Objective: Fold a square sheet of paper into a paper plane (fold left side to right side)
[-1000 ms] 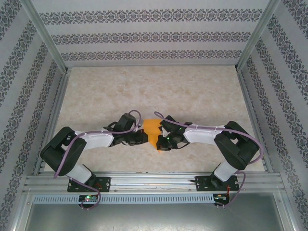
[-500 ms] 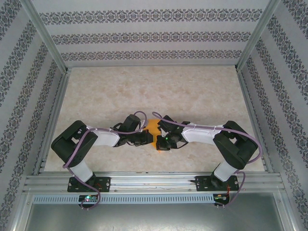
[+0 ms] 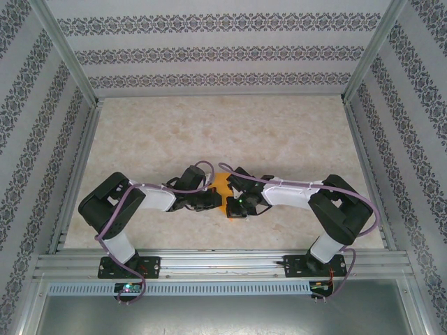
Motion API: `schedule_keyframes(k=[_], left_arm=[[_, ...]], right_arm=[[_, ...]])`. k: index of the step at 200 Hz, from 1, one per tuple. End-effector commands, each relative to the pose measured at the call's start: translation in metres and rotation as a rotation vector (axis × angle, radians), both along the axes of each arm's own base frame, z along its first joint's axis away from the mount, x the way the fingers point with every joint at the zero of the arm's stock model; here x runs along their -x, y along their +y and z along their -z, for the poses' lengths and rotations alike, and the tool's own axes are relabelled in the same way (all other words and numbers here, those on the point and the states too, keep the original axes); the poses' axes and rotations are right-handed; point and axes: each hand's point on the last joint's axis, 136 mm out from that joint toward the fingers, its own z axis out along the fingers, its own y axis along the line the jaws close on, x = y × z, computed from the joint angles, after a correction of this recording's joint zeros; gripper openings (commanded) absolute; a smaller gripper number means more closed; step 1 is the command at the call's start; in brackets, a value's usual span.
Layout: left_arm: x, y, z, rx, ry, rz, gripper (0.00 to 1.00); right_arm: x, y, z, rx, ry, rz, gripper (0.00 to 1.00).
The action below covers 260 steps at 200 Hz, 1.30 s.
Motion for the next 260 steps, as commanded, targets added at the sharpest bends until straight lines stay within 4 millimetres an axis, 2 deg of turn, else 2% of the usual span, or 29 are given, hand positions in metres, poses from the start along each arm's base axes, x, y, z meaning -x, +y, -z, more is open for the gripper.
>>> schedule_keyframes(k=[1,74,166,183,212,239,260], left_arm=[[-0.002,0.016,0.024,-0.071,0.046,-0.053,0.04],[-0.019,0.039,0.024,-0.095,0.043,-0.085,0.04],[-0.055,0.089,0.023,-0.142,0.025,-0.154,0.04],[-0.06,0.091,0.016,-0.129,0.008,-0.159,0.04],[-0.063,0.091,-0.014,-0.11,-0.066,-0.144,0.04],[-0.05,0.084,-0.041,-0.054,-0.101,-0.11,0.04],[-0.032,0.065,-0.053,0.005,-0.102,-0.042,0.04]], right_arm=[[0.022,-0.054,0.035,0.264,0.064,0.003,0.0],[0.022,-0.055,0.037,0.28,0.071,-0.003,0.0],[0.023,-0.056,0.036,0.281,0.073,-0.001,0.0],[0.023,-0.055,0.035,0.276,0.072,0.0,0.0],[0.02,-0.052,0.034,0.258,0.058,0.014,0.0],[0.019,-0.053,0.034,0.239,0.05,0.034,0.0],[0.017,-0.054,0.033,0.235,0.045,0.042,0.0]])
